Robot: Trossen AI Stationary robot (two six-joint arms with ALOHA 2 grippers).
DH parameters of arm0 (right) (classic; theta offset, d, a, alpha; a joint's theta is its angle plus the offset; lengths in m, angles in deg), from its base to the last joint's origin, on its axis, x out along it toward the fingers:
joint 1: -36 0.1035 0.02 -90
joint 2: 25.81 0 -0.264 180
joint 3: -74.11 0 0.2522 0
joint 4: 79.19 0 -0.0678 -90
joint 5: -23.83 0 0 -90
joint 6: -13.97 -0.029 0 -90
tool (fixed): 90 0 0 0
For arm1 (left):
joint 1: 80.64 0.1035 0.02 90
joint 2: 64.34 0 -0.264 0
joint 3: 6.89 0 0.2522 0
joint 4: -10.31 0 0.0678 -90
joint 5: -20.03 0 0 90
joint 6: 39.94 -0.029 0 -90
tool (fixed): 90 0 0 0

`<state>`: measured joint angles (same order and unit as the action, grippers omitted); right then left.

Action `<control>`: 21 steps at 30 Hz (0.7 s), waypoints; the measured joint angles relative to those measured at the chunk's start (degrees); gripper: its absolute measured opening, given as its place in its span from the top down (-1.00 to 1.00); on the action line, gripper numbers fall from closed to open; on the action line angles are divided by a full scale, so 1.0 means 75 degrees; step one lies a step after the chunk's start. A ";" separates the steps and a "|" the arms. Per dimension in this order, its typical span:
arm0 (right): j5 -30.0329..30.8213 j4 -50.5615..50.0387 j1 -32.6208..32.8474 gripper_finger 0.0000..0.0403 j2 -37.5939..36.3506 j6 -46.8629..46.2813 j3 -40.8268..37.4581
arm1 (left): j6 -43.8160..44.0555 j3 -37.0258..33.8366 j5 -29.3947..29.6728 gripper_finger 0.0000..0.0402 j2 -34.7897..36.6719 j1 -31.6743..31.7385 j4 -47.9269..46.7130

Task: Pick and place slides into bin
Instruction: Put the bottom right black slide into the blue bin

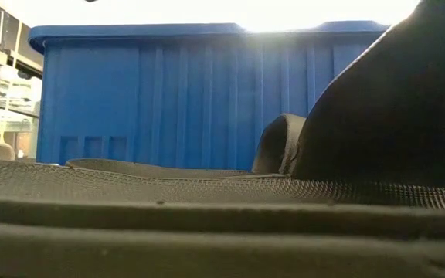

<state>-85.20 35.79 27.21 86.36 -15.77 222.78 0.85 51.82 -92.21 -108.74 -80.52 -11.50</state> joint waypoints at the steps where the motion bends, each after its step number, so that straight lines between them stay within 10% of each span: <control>1: 0.0093 -0.0077 -0.0032 0.99 -0.0029 -0.0011 -0.0003 | -0.0049 0.0000 0.0007 0.09 0.0100 0.0000 -0.0214; 11: 0.1852 -0.1233 -0.0110 0.99 -0.0582 0.0033 -0.0011 | -0.0467 0.0006 0.2297 -0.54 0.1270 -0.0012 -0.1916; 21: 0.2517 -0.0957 -0.0311 1.00 -0.0397 0.0113 -0.0008 | -0.0359 0.0006 0.4791 -0.66 0.2308 -0.0012 -0.1922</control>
<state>-66.32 28.61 24.88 83.38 -14.92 222.71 -1.85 51.86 -56.28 -91.44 -80.60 -25.92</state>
